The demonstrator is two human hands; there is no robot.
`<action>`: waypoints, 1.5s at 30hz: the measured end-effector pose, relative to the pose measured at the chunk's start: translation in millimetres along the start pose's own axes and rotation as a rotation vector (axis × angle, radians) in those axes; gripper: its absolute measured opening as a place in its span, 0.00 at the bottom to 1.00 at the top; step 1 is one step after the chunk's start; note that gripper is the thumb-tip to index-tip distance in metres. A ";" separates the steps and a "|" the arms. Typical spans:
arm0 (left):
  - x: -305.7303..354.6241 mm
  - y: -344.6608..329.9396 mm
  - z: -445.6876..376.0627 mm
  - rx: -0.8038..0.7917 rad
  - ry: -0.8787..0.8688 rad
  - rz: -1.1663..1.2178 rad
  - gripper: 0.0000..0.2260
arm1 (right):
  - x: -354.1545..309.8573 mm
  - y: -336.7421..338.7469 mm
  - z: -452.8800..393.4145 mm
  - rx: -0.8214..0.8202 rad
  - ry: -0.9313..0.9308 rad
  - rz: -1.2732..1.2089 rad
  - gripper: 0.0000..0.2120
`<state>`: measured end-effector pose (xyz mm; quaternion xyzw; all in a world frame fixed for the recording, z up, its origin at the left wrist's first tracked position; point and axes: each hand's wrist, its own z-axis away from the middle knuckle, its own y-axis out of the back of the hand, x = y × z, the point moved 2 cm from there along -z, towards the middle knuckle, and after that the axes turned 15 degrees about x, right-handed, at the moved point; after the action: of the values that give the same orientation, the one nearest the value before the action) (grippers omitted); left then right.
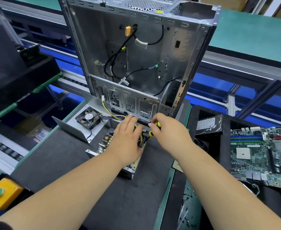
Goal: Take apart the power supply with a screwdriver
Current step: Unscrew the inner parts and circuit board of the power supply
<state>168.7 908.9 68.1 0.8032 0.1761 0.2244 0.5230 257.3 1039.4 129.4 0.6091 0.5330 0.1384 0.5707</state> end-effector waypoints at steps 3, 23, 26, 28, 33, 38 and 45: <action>0.0 -0.8 0.2 0.000 -0.003 -0.001 0.31 | -0.2 0.0 0.9 0.018 -0.011 -0.061 0.08; -0.7 -1.2 0.0 -0.001 0.006 0.010 0.30 | 1.1 3.4 3.6 0.031 -0.001 -0.114 0.07; -0.5 -0.9 -0.3 0.006 0.008 0.027 0.30 | 2.5 2.5 4.4 0.006 -0.001 -0.109 0.07; -0.3 -0.2 -0.5 0.014 0.009 0.027 0.29 | 3.6 2.2 5.3 0.022 0.008 -0.054 0.06; -0.1 -0.6 0.0 0.024 0.003 0.018 0.30 | 3.8 2.8 3.9 0.022 0.003 0.079 0.19; -0.9 -1.8 0.2 0.021 0.005 0.014 0.29 | 3.2 1.8 2.6 0.032 -0.011 -0.049 0.07; -0.6 -1.7 -0.5 0.014 0.007 0.013 0.30 | 3.8 2.5 3.3 0.014 0.008 -0.054 0.08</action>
<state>167.9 909.6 66.7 0.8072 0.1742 0.2296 0.5152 262.6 1041.3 128.9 0.5980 0.5526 0.1214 0.5677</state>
